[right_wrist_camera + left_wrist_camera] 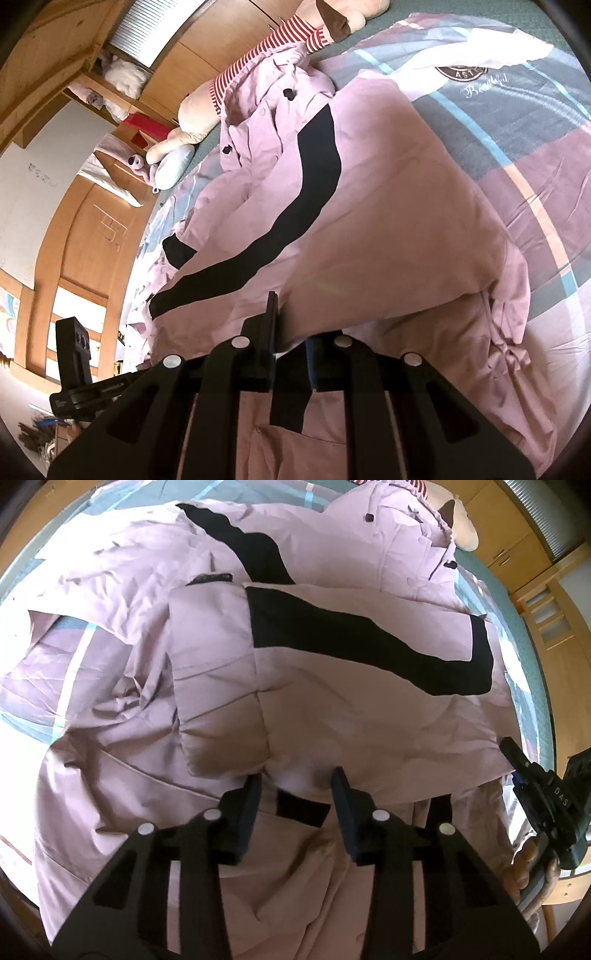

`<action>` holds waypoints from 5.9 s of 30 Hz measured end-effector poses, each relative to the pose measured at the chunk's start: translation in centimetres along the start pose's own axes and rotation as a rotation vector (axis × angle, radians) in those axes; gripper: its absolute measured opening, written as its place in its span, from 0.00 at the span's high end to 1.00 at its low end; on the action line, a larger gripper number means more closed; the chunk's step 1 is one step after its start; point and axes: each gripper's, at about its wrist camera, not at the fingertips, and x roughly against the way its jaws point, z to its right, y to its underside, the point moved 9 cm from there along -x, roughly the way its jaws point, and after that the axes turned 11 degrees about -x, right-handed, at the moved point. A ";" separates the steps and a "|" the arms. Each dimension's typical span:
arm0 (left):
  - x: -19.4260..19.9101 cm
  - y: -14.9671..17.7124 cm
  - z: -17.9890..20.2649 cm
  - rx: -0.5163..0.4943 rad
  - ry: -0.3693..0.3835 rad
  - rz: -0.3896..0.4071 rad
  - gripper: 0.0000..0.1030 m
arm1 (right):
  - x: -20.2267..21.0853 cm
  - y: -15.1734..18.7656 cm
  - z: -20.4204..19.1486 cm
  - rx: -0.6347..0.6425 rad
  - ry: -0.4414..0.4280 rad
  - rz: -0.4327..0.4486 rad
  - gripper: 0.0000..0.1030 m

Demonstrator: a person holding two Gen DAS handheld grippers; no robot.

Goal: Fold large clothes

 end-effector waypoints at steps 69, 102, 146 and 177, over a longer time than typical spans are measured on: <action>-2.1 -3.7 -1.1 0.001 -0.092 0.127 0.66 | 6.0 1.9 -6.9 0.426 -0.066 0.070 0.40; -1.3 -3.8 -1.1 -0.036 -0.172 0.168 0.62 | -2.4 -2.9 5.9 0.367 0.603 0.107 0.21; -3.1 -4.3 -2.5 -0.086 -0.249 0.113 0.46 | 0.9 -3.4 1.1 0.396 0.480 0.365 0.16; 2.7 -2.8 -33.2 0.971 0.467 0.443 0.74 | -2.7 -2.3 4.7 0.383 0.611 0.203 0.12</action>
